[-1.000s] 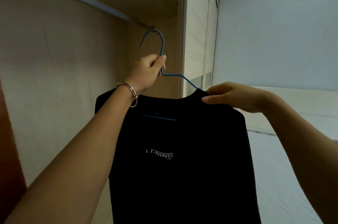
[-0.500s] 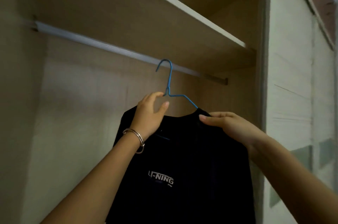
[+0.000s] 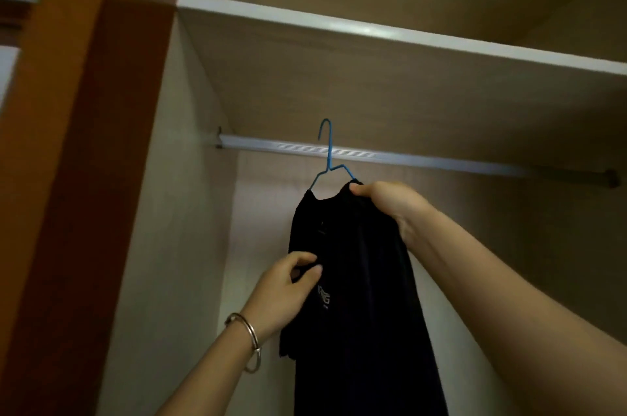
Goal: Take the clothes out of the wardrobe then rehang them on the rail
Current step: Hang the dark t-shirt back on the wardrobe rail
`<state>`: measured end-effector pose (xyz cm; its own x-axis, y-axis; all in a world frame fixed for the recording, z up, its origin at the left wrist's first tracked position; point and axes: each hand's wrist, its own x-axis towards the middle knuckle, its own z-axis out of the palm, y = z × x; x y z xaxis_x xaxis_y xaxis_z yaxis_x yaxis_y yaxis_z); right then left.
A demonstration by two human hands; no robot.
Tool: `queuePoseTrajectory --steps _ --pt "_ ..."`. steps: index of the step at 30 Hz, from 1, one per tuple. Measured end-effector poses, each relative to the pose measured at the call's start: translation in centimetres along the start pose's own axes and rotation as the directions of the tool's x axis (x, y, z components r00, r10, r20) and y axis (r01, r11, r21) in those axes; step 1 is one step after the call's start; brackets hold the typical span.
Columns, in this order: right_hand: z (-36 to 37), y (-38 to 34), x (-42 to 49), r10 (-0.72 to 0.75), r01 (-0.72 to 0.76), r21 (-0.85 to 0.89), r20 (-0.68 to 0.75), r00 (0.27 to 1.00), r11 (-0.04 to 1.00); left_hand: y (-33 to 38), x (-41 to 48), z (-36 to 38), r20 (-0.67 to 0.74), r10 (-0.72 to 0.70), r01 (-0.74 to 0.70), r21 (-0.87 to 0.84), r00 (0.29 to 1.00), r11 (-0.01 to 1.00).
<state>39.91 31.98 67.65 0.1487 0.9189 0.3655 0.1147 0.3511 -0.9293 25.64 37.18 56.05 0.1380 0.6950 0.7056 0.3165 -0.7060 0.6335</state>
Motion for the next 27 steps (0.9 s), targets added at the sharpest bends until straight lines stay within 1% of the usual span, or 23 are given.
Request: queuePoseTrajectory --steps 4,7,9,12,15,18,20,22,24,25,27 --pt "3.7 -0.3 2.8 -0.037 0.037 0.036 0.005 0.999 0.999 -0.7 0.8 -2.6 -0.081 -0.031 0.031 0.005 0.996 0.999" --pt "6.1 0.2 4.4 -0.038 0.037 0.038 0.025 0.999 0.999 -0.7 1.4 -3.8 -0.165 -0.050 0.036 -0.083 0.985 0.996" --pt "7.4 1.0 5.1 -0.019 0.017 0.049 0.043 0.999 0.999 -0.6 1.5 -3.9 -0.186 -0.049 0.026 -0.125 0.981 0.992" --pt "8.9 2.3 5.9 -0.009 0.008 0.035 0.045 0.999 0.999 -1.1 1.2 -3.9 -0.231 -0.034 0.016 -0.081 0.972 0.997" --pt "9.5 2.8 6.0 -0.019 0.016 0.039 0.074 0.997 0.999 -1.9 0.2 -4.3 -0.286 -0.045 0.055 0.028 0.957 0.998" --pt "9.1 3.0 5.6 -0.009 0.018 -0.054 0.164 0.986 0.998 -2.7 -1.4 -4.7 -0.274 -0.077 0.119 0.140 0.959 0.983" --pt "8.7 3.0 5.1 -0.005 0.030 -0.121 0.201 0.980 0.992 -2.9 -2.5 -4.7 -0.249 -0.105 0.153 0.178 0.963 0.972" --pt "8.2 3.1 4.1 -0.030 0.078 -0.189 0.246 0.969 0.979 -3.0 -3.6 -4.6 -0.230 -0.122 0.163 0.171 0.966 0.972" --pt "7.7 3.5 3.4 -0.093 0.170 -0.249 0.292 0.952 0.954 -2.8 -4.7 -4.1 -0.228 -0.117 0.154 0.150 0.967 0.977" --pt "7.6 3.7 3.3 -0.140 0.227 -0.275 0.300 0.944 0.934 -2.6 -5.3 -3.6 -0.223 -0.120 0.150 0.121 0.967 0.981" --pt "7.7 4.3 3.1 -0.221 0.308 -0.286 0.297 0.929 0.908 -1.9 -6.5 -2.2 -0.157 -0.176 0.179 0.007 0.972 0.984"
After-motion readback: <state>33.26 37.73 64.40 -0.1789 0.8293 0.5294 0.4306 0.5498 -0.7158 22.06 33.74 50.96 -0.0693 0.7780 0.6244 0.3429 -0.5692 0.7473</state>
